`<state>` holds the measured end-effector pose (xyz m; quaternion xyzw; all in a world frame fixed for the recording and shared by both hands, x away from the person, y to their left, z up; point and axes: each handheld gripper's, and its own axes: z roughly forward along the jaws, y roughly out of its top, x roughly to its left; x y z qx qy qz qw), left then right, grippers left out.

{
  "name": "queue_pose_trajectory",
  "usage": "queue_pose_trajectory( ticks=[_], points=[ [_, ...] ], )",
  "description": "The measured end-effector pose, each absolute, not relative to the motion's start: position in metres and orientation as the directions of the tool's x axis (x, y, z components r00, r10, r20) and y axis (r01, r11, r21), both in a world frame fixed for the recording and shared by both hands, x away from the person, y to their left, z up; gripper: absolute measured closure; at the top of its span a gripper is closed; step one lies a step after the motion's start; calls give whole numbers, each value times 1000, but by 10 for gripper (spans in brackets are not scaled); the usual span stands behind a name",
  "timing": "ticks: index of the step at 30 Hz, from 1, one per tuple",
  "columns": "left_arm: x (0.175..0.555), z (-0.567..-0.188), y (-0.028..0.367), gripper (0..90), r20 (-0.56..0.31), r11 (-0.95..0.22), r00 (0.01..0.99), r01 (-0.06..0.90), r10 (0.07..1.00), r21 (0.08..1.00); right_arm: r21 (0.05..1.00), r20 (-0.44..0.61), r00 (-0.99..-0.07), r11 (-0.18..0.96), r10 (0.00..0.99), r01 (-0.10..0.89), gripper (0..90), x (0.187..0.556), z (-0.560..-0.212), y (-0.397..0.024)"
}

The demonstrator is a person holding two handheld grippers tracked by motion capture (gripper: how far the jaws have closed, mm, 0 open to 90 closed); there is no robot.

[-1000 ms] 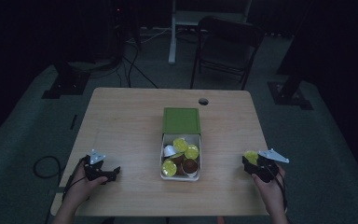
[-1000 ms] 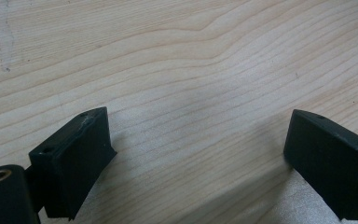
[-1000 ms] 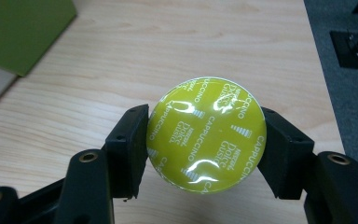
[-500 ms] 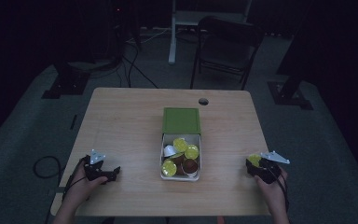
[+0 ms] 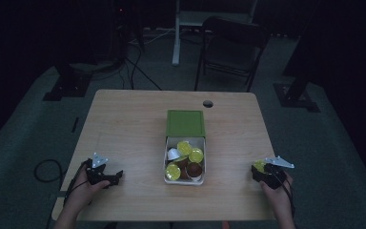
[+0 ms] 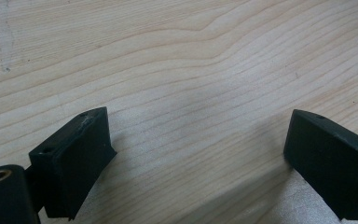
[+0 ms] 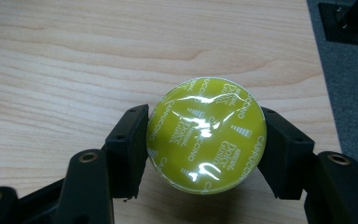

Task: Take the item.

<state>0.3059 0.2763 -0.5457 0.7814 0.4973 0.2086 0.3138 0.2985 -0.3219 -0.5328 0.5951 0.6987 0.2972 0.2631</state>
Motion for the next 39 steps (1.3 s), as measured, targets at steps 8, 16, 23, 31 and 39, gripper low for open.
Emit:
queue_pose_trajectory(
  ticks=[8,16,23,31,39],
  points=[
    [306,-546,276,77,14,-309,418,647,908,697,732,-16,-154,117,988,671,395,299,-533,-321],
    [306,-546,276,77,14,-308,418,647,908,698,741,1,-165,110,986,662,356,299,-529,-321],
    [306,-546,276,77,14,-309,418,647,908,698,752,4,-186,120,983,648,307,301,-519,-317],
    [306,-546,276,77,14,-308,418,647,908,698,772,-8,-197,131,980,622,271,304,-509,-311],
    [306,-546,276,77,14,-309,418,647,908,698,784,-2,-234,147,972,603,264,307,-498,-297]
  ],
)
